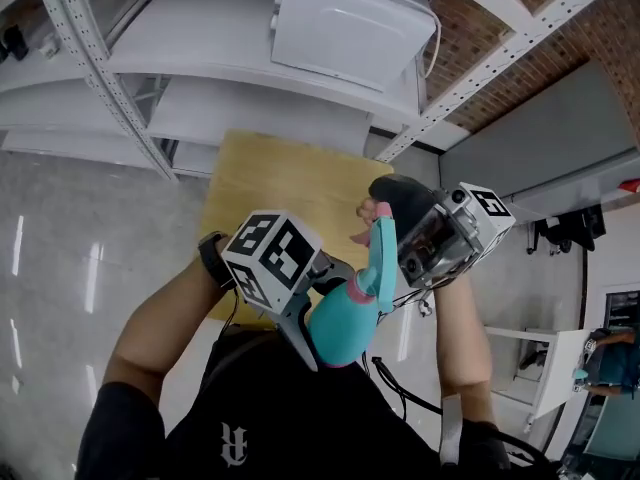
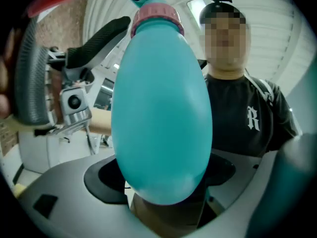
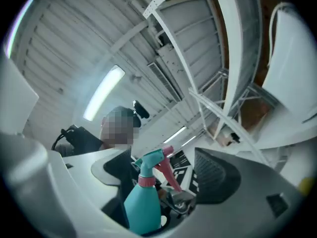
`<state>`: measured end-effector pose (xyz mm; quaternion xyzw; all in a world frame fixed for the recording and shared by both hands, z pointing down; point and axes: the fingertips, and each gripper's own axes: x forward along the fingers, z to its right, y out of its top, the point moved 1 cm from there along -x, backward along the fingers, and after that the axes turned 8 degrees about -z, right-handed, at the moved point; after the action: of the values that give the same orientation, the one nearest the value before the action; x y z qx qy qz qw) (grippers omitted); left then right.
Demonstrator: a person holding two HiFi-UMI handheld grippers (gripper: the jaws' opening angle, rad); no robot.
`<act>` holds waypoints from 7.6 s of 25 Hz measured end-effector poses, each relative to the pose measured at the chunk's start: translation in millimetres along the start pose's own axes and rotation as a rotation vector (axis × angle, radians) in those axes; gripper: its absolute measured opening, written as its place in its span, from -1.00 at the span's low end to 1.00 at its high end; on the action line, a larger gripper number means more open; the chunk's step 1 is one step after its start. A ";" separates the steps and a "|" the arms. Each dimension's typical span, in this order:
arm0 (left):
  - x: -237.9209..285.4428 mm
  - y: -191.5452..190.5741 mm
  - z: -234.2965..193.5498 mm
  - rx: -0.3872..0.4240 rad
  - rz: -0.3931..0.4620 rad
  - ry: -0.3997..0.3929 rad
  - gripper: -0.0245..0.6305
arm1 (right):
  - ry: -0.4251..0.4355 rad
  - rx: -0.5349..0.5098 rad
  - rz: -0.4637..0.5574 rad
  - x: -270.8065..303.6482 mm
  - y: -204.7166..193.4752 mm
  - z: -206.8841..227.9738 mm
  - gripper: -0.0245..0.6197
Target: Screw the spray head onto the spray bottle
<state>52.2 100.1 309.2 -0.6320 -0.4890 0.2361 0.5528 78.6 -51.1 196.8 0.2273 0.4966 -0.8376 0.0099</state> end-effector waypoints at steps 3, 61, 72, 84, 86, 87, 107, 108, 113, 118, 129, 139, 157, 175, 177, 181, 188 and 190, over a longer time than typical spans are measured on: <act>9.7 4.4 14.3 0.019 0.001 -0.106 0.37 | 0.149 -0.080 -0.040 34.2 -13.6 -11.5 0.25; -36.9 -60.6 -78.7 -0.496 0.040 0.503 0.36 | -0.706 0.022 -0.241 -16.9 -53.2 11.2 -0.38; 16.3 -15.5 -11.0 -0.231 -0.007 0.038 0.36 | 0.041 -0.126 -0.195 21.8 -38.4 -6.6 0.02; 10.6 -24.8 -16.9 -0.270 -0.002 0.112 0.36 | -0.174 -0.134 -0.342 29.0 -61.9 5.5 -0.12; 1.5 -38.3 -30.9 -0.338 -0.027 0.201 0.36 | -0.319 -0.100 -0.384 17.2 -64.1 19.1 -0.22; -4.8 -47.4 -39.8 -0.382 -0.047 0.260 0.36 | -0.401 -0.085 -0.401 10.2 -64.7 26.2 -0.27; -16.2 -71.4 -62.0 -0.419 -0.134 0.443 0.36 | -0.597 -0.090 -0.376 0.9 -76.7 22.6 -0.59; -18.3 -73.7 -63.7 -0.427 -0.143 0.462 0.36 | -0.624 -0.096 -0.396 1.9 -78.8 25.2 -0.58; -31.1 -86.2 -75.2 -0.481 -0.210 0.607 0.36 | -0.796 -0.093 -0.433 -0.6 -80.6 34.8 -0.59; -62.2 -128.2 -99.6 -0.579 -0.453 0.949 0.36 | -1.021 -0.069 -0.495 -15.6 -94.9 52.8 -0.58; -130.7 -176.8 -123.4 -0.596 -0.814 1.428 0.35 | -1.243 0.100 -0.260 -40.4 -108.6 77.2 -0.58; -159.0 -164.8 -104.7 -0.507 -1.069 1.597 0.36 | -1.196 -0.047 -0.468 -35.9 -112.7 58.2 -0.58; -14.4 -121.0 -32.8 -0.265 -0.353 0.358 0.36 | -0.550 0.036 -0.196 -35.6 -82.8 14.5 -0.21; 23.3 -69.2 9.9 -0.197 -0.102 0.035 0.35 | -0.133 -0.004 -0.455 45.1 -116.0 2.4 -0.48; 20.6 -75.3 3.9 -0.217 -0.126 0.077 0.35 | -0.201 0.026 -0.468 41.4 -118.6 9.1 -0.49; 6.4 -88.5 -8.7 -0.259 -0.156 0.131 0.35 | -0.320 0.055 -0.483 33.8 -118.3 28.7 -0.49; -18.9 -94.8 -15.8 -0.206 -0.257 0.301 0.35 | -0.378 -0.194 -0.471 48.6 -99.0 27.6 -0.42; -25.9 -95.0 -18.2 -0.171 -0.253 0.383 0.35 | -0.432 -0.241 -0.475 47.5 -90.3 28.9 -0.29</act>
<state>22.9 60.3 396.4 -0.6436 -0.4687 -0.0013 0.6051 3.4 -19.5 264.7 -0.0800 0.6176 -0.7806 -0.0534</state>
